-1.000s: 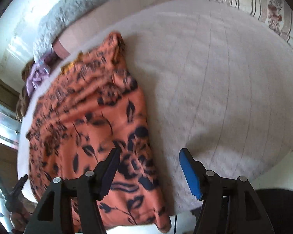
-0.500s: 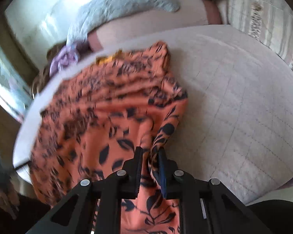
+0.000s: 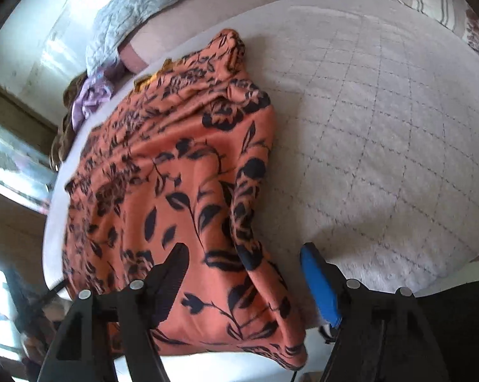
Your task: Fold small clothes
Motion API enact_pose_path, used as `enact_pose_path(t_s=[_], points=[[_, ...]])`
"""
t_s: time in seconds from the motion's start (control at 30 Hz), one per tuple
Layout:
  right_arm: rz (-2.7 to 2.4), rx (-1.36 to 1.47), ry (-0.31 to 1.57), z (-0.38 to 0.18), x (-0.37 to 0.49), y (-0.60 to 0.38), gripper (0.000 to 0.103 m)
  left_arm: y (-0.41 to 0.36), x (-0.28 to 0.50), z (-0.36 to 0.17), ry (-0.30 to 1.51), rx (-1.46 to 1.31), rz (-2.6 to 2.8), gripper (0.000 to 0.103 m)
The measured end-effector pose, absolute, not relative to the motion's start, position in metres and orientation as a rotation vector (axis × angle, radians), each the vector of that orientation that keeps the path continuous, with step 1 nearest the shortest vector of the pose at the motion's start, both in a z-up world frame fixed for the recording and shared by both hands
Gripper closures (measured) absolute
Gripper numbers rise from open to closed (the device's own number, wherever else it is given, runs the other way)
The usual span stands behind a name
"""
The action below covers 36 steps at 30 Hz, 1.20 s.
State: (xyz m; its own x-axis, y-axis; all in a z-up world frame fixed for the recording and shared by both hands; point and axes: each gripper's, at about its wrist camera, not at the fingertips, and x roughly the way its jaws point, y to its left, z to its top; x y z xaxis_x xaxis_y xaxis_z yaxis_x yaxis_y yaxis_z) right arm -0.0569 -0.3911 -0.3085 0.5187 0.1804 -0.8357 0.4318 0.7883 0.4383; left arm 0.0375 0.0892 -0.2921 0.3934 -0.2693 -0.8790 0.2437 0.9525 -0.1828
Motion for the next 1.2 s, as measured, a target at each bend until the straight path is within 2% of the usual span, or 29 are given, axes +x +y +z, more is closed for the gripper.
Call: enact_pose_path(t_s=[0.07, 0.13, 0.17, 0.2, 0.27, 0.4, 0.53, 0.63, 0.7, 0.77, 0.8, 0.87, 0.9, 0.93, 0.97, 1.0, 1.07, 1.1, 1.17, 1.2], points=[[-0.153, 0.636, 1.044, -0.309, -0.058, -0.385, 0.029, 0.099, 0.034, -0.290, 1.115, -0.058, -0.344, 0.079], [-0.137, 0.587, 1.054, -0.309, -0.058, -0.374, 0.047, 0.103, 0.035, -0.290, 1.126, -0.101, -0.371, 0.092], [-0.132, 0.543, 1.058, -0.308, -0.058, -0.367, 0.067, 0.105, 0.035, -0.290, 1.129, -0.116, -0.378, 0.095], [-0.130, 0.499, 1.062, -0.307, -0.058, -0.361, 0.078, 0.107, 0.036, -0.289, 1.128, -0.130, -0.384, 0.095], [-0.094, 0.452, 1.055, -0.304, -0.058, -0.349, 0.089, 0.108, 0.037, -0.287, 1.118, -0.157, -0.405, 0.096], [-0.034, 0.471, 0.957, -0.285, -0.059, -0.343, 0.089, 0.108, 0.035, -0.267, 1.013, -0.222, -0.484, 0.096], [-0.007, 0.561, 0.715, -0.246, -0.065, -0.363, 0.089, 0.109, 0.036, -0.253, 0.910, -0.223, -0.488, 0.096], [-0.014, 0.674, 0.616, -0.235, -0.056, -0.387, 0.089, 0.106, 0.044, -0.259, 0.938, -0.190, -0.415, 0.091], [-0.052, 0.664, 0.655, -0.243, -0.044, -0.390, 0.086, 0.101, 0.048, -0.268, 0.993, -0.155, -0.384, 0.071], [-0.075, 0.675, 0.765, -0.264, -0.035, -0.395, 0.085, 0.097, 0.049, -0.277, 1.054, -0.121, -0.372, 0.030], [-0.087, 0.695, 0.822, -0.274, -0.033, -0.396, 0.080, 0.095, 0.048, -0.281, 1.072, -0.108, -0.367, 0.026], [-0.096, 0.755, 0.902, -0.290, -0.033, -0.401, 0.073, 0.092, 0.047, -0.286, 1.109, -0.085, -0.370, 0.026], [-0.093, 0.775, 0.918, -0.295, -0.033, -0.403, 0.063, 0.091, 0.046, -0.287, 1.112, -0.068, -0.367, 0.026], [-0.087, 0.780, 0.919, -0.294, -0.033, -0.403, 0.051, 0.088, 0.045, -0.287, 1.111, -0.054, -0.364, 0.025], [-0.086, 0.767, 0.909, -0.291, -0.037, -0.403, 0.022, 0.087, 0.044, -0.287, 1.111, -0.042, -0.362, 0.025], [-0.094, 0.754, 0.896, -0.288, -0.041, -0.403, 0.015, 0.086, 0.043, -0.287, 1.111, -0.037, -0.362, 0.025], [-0.090, 0.715, 0.888, -0.286, -0.046, -0.400, 0.015, 0.087, 0.043, -0.287, 1.113, -0.034, -0.364, 0.026], [-0.071, 0.706, 0.905, -0.285, -0.045, -0.397, 0.015, 0.087, 0.043, -0.287, 1.112, -0.037, -0.368, 0.030], [-0.035, 0.672, 0.956, -0.291, -0.043, -0.389, 0.018, 0.082, 0.048, -0.287, 1.106, -0.059, -0.376, 0.072], [-0.021, 0.639, 0.981, -0.295, -0.040, -0.382, 0.035, 0.082, 0.050, -0.288, 1.111, -0.083, -0.388, 0.082]])
